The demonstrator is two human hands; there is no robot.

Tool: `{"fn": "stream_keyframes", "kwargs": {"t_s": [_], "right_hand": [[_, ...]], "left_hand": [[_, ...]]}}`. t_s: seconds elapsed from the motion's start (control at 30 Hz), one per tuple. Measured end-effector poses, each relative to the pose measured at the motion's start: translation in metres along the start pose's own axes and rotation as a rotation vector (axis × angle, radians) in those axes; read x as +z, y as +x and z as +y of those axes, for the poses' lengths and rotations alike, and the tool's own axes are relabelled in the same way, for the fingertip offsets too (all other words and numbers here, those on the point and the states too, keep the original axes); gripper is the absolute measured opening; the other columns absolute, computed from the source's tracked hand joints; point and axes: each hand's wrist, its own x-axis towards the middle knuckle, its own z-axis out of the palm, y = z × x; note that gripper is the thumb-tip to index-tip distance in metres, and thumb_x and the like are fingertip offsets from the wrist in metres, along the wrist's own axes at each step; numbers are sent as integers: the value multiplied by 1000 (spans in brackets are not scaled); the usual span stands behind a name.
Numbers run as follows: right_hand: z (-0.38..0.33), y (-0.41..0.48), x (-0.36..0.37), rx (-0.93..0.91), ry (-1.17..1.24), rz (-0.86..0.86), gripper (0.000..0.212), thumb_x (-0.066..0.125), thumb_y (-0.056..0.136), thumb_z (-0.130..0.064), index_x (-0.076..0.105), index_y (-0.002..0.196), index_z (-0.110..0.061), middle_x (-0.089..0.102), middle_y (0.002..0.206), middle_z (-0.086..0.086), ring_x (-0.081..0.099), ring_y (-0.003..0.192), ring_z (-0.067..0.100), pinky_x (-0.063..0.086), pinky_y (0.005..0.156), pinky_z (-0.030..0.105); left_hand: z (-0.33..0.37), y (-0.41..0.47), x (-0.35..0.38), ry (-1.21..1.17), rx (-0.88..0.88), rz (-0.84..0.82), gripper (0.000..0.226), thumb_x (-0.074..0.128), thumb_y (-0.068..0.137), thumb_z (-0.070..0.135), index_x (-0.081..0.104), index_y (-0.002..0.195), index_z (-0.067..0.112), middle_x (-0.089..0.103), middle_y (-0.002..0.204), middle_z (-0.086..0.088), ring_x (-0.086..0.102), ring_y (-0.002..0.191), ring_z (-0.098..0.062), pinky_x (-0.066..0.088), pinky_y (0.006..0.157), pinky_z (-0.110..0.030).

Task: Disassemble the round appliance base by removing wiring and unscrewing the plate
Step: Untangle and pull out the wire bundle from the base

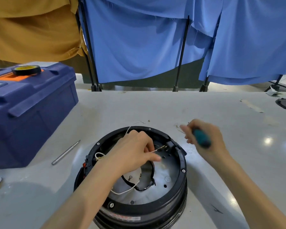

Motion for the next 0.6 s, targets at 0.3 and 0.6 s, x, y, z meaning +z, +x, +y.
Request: {"fn": "stream_keyframes", "kwargs": {"t_s": [0.3,0.6], "right_hand": [[34,0,-7,-138,-598,-374,44,43,94,4,70,116,-23,46,147,1,53,126,22,39,107,33],[41,2,-5,-218,-763,-471,58,38,95,3,56,130,-39,45,144,-21,10,148,5,12,118,38]], "left_hand": [[7,-1,-8,-66,-39,-128,18,55,91,20,68,80,14,67,58,3,49,37,2,37,42,-13],[10,-3,-15,-306,-130,-308,22,44,99,15,64,94,8,63,64,-4,54,48,-12,50,51,-35]]}}
